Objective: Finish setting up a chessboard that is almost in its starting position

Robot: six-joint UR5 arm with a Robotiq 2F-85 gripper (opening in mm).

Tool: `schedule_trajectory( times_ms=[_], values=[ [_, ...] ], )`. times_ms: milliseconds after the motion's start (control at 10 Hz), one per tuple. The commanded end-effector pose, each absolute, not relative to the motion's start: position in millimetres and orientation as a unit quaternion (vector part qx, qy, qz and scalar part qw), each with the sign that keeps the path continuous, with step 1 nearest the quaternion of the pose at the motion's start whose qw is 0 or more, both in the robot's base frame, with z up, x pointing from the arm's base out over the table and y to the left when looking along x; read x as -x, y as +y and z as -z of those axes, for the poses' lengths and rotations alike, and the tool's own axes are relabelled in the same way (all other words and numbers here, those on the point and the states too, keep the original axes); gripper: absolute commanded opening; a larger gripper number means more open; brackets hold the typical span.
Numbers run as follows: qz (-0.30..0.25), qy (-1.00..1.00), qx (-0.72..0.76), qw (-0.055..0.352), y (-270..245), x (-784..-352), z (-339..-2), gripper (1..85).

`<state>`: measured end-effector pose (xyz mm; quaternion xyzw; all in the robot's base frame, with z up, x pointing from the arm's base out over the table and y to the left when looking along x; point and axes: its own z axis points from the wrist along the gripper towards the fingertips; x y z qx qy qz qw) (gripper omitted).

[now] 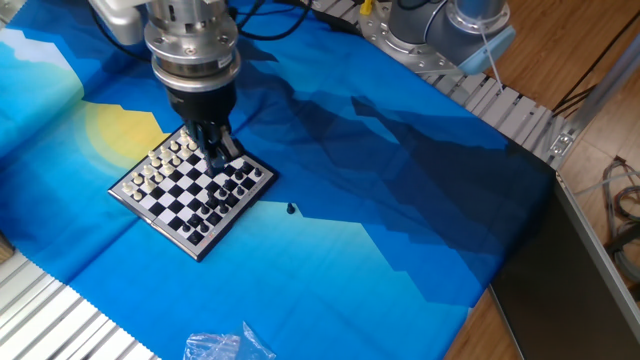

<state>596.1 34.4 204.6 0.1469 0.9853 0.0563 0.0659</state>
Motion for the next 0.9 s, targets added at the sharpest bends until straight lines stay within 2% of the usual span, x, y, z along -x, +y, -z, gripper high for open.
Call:
schedule_trajectory(
  times_ms=[0,700,800],
  values=[
    [-0.091,0.979,-0.173,0.047,54,-581,-200,1.0],
    [-0.084,0.981,-0.156,0.075,55,-561,-162,1.0],
    [-0.084,0.981,-0.151,0.089,53,-562,-156,1.0]
  ],
)
